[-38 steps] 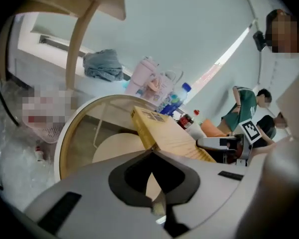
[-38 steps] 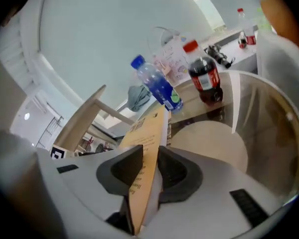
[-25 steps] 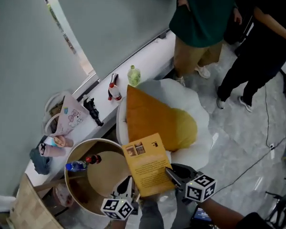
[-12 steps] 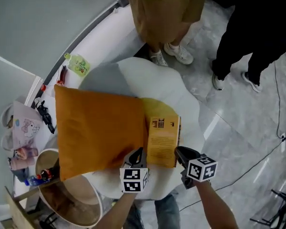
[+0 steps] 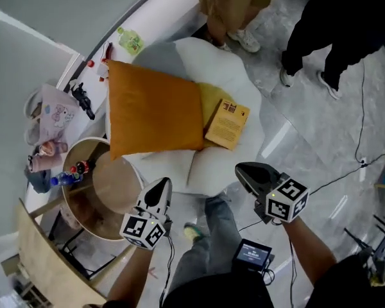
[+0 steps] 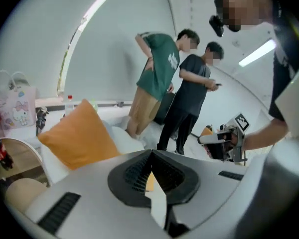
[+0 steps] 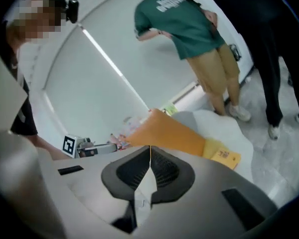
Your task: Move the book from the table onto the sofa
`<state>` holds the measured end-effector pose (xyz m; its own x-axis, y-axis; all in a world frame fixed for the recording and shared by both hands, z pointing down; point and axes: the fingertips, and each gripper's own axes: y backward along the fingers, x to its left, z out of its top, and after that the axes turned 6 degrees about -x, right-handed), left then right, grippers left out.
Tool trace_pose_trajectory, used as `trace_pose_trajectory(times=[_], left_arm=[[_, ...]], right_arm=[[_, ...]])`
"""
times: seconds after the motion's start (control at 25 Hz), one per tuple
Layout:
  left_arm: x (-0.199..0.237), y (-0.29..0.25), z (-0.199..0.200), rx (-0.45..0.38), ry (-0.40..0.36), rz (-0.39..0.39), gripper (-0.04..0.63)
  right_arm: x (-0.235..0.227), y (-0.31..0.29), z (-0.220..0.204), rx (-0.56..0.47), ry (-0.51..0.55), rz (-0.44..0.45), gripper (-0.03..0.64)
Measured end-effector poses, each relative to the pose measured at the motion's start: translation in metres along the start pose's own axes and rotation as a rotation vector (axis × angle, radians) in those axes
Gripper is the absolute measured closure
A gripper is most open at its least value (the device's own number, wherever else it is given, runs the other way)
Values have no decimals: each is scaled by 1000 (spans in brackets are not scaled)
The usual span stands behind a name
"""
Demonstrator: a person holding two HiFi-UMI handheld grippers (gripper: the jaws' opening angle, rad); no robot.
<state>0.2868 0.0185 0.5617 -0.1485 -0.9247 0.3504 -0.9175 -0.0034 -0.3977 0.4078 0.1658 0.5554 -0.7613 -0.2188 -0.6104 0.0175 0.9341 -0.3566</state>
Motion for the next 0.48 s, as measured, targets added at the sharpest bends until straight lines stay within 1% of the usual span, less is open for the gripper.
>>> trace_pose_trajectory(times=[0.08, 0.16, 0.2, 0.28, 0.36, 0.4, 0.48], left_arm=[[-30, 73, 39, -100, 4, 5, 589], [-56, 149, 69, -227, -16, 16, 589], [-66, 191, 80, -287, -26, 31, 588], [-87, 277, 93, -374, -42, 78, 588], [-106, 350, 105, -448, -72, 144, 588], [-113, 384, 109, -480, -86, 185, 589], [-123, 451, 104, -525, -92, 265, 589]], right_arm=[[79, 36, 41, -36, 124, 51, 598], [154, 68, 65, -81, 269, 68, 598], [191, 83, 70, -109, 338, 63, 598], [258, 112, 69, -160, 436, 43, 598], [310, 132, 69, -198, 477, 50, 598], [334, 138, 66, -211, 476, 64, 598], [383, 149, 45, -223, 464, 95, 598]])
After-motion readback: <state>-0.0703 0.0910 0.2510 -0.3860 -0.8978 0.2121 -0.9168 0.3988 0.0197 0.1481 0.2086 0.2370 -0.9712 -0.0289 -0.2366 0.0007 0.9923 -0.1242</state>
